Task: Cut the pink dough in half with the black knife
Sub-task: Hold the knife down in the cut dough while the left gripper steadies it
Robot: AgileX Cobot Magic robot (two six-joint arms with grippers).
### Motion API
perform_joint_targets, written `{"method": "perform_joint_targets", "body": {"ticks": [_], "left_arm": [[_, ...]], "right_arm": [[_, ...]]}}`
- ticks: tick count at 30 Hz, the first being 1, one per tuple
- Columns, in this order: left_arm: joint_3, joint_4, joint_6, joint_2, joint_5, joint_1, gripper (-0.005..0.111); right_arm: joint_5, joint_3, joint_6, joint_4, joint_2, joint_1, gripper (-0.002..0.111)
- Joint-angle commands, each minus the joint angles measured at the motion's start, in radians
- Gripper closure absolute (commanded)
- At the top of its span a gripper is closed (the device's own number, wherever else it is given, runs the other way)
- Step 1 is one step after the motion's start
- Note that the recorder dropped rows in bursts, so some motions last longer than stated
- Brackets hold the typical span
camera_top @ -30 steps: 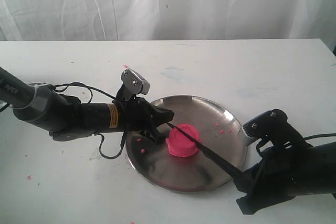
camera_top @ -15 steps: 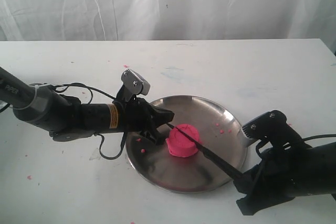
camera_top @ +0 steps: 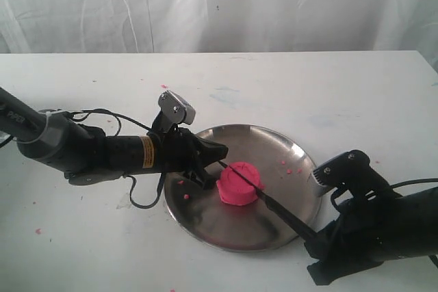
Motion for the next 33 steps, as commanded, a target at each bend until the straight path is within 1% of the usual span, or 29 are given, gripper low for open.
{"method": "perform_joint_targets", "body": {"ticks": [1,25,33], "left_arm": [[0.011,0.029,0.008,0.007,0.022,-0.004,0.107],[0.011,0.029,0.032,0.007,0.034,-0.004,0.107],[0.011,0.029,0.033,0.007,0.087,-0.004,0.107]], "right_arm": [[-0.018,0.000,0.000,0.007,0.004,0.001,0.108],[-0.018,0.000,0.000,0.006,0.006,0.001,0.108],[-0.018,0.000,0.000,0.006,0.008,0.001,0.108]]}}
